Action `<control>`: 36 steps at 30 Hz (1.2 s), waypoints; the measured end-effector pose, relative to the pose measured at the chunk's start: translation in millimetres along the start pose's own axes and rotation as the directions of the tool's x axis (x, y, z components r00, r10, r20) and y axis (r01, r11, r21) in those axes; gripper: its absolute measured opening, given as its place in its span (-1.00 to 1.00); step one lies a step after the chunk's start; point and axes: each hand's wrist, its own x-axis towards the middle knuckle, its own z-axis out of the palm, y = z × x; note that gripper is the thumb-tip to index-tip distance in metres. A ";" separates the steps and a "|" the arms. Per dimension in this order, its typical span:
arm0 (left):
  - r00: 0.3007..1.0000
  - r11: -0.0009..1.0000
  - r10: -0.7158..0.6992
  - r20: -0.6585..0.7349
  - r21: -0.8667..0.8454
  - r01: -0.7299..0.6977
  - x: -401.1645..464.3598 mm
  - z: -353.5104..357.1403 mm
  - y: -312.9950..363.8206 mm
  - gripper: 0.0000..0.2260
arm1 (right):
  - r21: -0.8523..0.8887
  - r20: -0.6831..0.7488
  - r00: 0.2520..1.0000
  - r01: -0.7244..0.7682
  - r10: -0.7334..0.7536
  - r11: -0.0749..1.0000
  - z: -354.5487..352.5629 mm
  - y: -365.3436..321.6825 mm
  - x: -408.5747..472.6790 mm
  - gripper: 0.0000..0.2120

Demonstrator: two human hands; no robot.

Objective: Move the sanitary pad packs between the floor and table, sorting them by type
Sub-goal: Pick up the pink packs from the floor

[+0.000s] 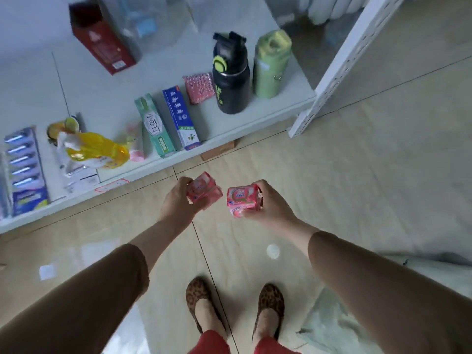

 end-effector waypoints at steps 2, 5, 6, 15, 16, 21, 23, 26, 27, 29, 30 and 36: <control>0.998 0.995 0.065 -0.024 -0.069 -0.066 -38.1 -35.0 57.2 -0.59 | 0.062 -0.034 0.999 0.036 -0.034 0.997 -42.1 -50.2 -42.8 -0.41; 0.984 0.977 0.155 -0.091 -0.136 -0.167 -89.3 -97.3 144.7 -0.58 | 0.150 -0.076 0.991 0.122 -0.111 0.981 -105.0 -136.9 -101.5 -0.46; 0.977 0.972 0.181 -0.116 -0.128 -0.195 -103.9 -118.7 171.6 -0.58 | 0.179 -0.082 0.988 0.146 -0.133 0.973 -124.2 -165.7 -118.1 -0.48; 0.879 0.927 0.318 -0.356 -0.078 -0.367 -177.7 -305.1 336.0 -0.47 | 0.211 -0.126 0.908 0.418 -0.400 0.883 -244.1 -388.6 -194.9 -0.48; 0.870 0.926 0.325 -0.370 -0.063 -0.373 -178.2 -320.7 343.9 -0.46 | 0.189 -0.128 0.900 0.434 -0.416 0.881 -250.6 -406.0 -195.0 -0.46; 0.831 0.926 0.369 -0.417 0.086 -0.369 -161.2 -390.5 364.9 -0.48 | 0.059 -0.101 0.861 0.506 -0.499 0.861 -263.9 -474.9 -169.0 -0.43; 0.822 0.917 0.398 -0.408 0.160 -0.365 -144.5 -418.6 369.0 -0.50 | 0.056 -0.093 0.847 0.529 -0.523 0.847 -263.3 -498.7 -148.0 -0.45; 0.811 0.896 0.433 -0.394 0.285 -0.341 -104.8 -462.0 372.7 -0.53 | 0.036 -0.079 0.836 0.547 -0.543 0.836 -259.6 -536.1 -108.0 -0.46; 0.811 0.893 0.433 -0.393 0.311 -0.326 -88.1 -476.2 374.2 -0.53 | 0.031 -0.071 0.836 0.547 -0.544 0.837 -258.0 -548.4 -92.7 -0.46; 0.813 0.893 0.420 -0.404 0.344 -0.291 -51.6 -504.5 377.9 -0.53 | 0.028 -0.061 0.843 0.537 -0.535 0.843 -253.9 -572.2 -61.4 -0.47; 0.815 0.892 0.415 -0.403 0.356 -0.278 -33.1 -517.8 380.1 -0.52 | 0.028 -0.062 0.847 0.530 -0.527 0.848 -251.5 -582.5 -46.9 -0.47; 0.825 0.747 0.460 -0.329 0.645 -0.159 64.4 -572.0 387.3 -0.50 | 0.017 -0.113 0.869 0.487 -0.482 0.873 -230.0 -617.9 20.1 -0.37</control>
